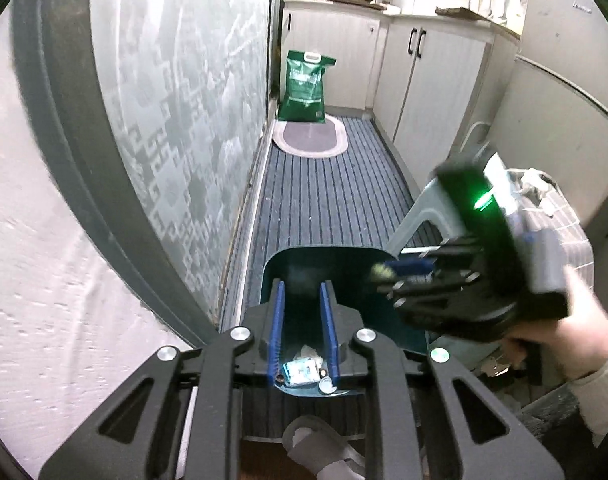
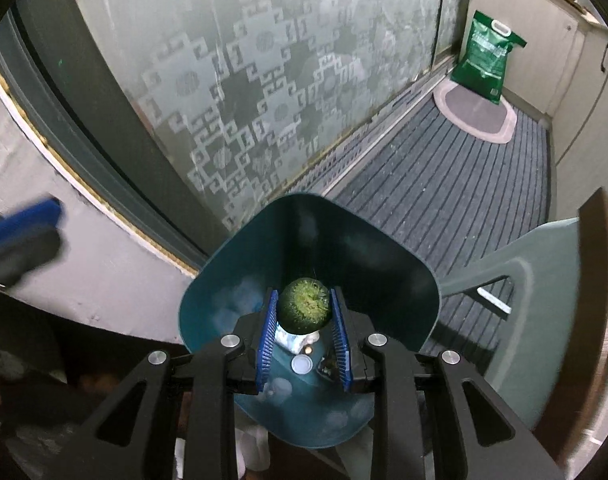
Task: Collect trash
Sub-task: 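Carry the bowl and lime to the teal bin and open both grippers inside, then move both grippers back over the table toward the cap and tissue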
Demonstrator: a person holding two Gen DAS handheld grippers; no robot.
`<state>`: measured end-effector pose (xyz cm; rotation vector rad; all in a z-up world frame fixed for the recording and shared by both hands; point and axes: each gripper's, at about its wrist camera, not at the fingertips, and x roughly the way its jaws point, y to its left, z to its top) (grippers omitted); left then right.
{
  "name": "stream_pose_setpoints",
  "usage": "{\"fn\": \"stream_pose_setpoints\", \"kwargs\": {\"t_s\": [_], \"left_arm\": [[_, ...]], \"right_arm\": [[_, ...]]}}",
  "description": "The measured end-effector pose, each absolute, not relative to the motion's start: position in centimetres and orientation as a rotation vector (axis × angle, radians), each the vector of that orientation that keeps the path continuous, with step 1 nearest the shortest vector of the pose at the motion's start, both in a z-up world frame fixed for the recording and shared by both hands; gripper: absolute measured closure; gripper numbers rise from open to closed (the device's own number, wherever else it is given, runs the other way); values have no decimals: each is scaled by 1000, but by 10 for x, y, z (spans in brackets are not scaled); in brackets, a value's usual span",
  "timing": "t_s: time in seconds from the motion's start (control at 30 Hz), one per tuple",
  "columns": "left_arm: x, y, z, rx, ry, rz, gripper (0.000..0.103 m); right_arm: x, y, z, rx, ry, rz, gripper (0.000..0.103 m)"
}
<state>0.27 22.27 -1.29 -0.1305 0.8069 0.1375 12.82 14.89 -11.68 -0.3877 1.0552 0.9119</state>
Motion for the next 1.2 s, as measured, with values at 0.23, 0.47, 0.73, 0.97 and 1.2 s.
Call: {"fn": "stream_pose_setpoints", "kwargs": {"t_s": [0.23,0.47,0.73,0.97,1.2], "left_arm": [[-9,217,18,-141,731,124,83],[-14,217,33,-166,669,120,79],[-9,207,44,-170,649,118,67],[-7,191,63,-166,597,108,63],[2,179,74,-178,561,116,62]], "right_arm": [[123,155,-142,-444,1106,916,76],[120,154,-149,-473,1115,909,71],[108,147,-107,-409,1025,994,71],[106,121,-64,-329,926,1019,71],[117,77,-27,-237,837,992,71]]}}
